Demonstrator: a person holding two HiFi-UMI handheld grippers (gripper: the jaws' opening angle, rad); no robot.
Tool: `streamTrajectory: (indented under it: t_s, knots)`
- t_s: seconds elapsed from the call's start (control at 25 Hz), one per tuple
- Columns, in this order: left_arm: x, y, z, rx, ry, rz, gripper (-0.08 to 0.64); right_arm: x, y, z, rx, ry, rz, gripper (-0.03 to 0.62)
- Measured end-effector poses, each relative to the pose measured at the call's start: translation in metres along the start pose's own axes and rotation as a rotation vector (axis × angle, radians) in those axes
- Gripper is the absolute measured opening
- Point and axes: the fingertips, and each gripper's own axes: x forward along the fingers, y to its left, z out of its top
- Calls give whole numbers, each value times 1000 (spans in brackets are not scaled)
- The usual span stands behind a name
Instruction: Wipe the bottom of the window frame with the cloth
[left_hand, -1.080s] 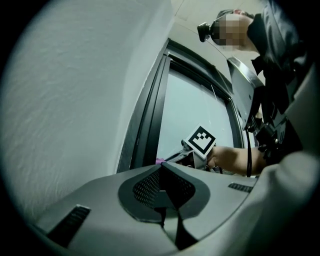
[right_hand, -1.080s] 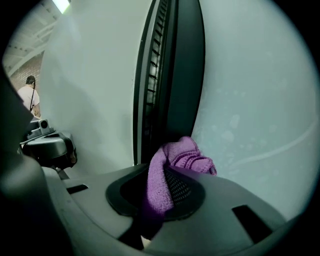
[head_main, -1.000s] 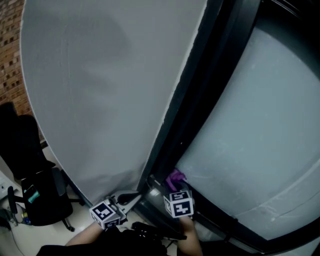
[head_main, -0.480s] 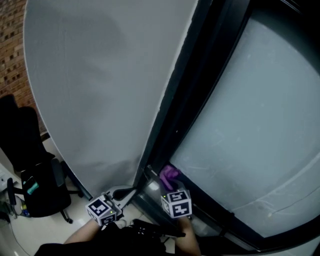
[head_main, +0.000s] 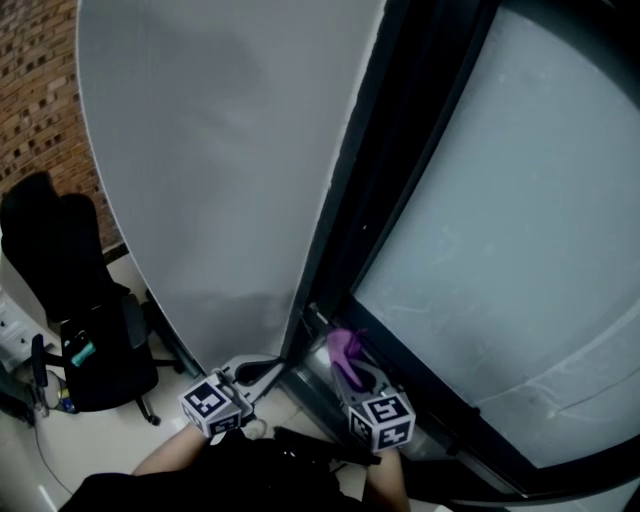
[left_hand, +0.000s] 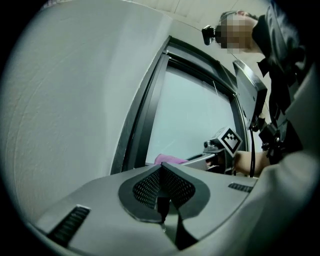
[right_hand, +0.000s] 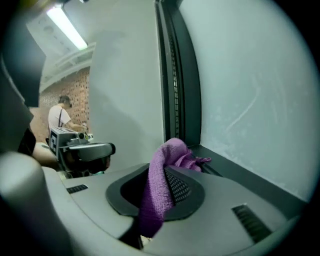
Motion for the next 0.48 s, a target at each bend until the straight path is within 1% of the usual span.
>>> streamTrajectory:
  t_s: [0.08, 0.16, 0.32, 0.4, 0.48]
  knots:
    - [-3, -3, 0, -5, 4, 3, 0, -20, 0, -9, 33, -83, 49, 64]
    - [-6, -6, 1, 2, 1, 9, 0, -36, 2, -18, 37, -143, 74, 64]
    - [-13, -8, 6, 28, -15, 32, 0, -54, 4, -22, 36, -214, 91, 63]
    - [-19, -6, 8, 21, -26, 56, 0, -57, 3, -20, 30, -244, 95, 63]
    - [-27, -3, 8, -2, -42, 86, 0, -58, 2, -16, 17, -271, 91, 63]
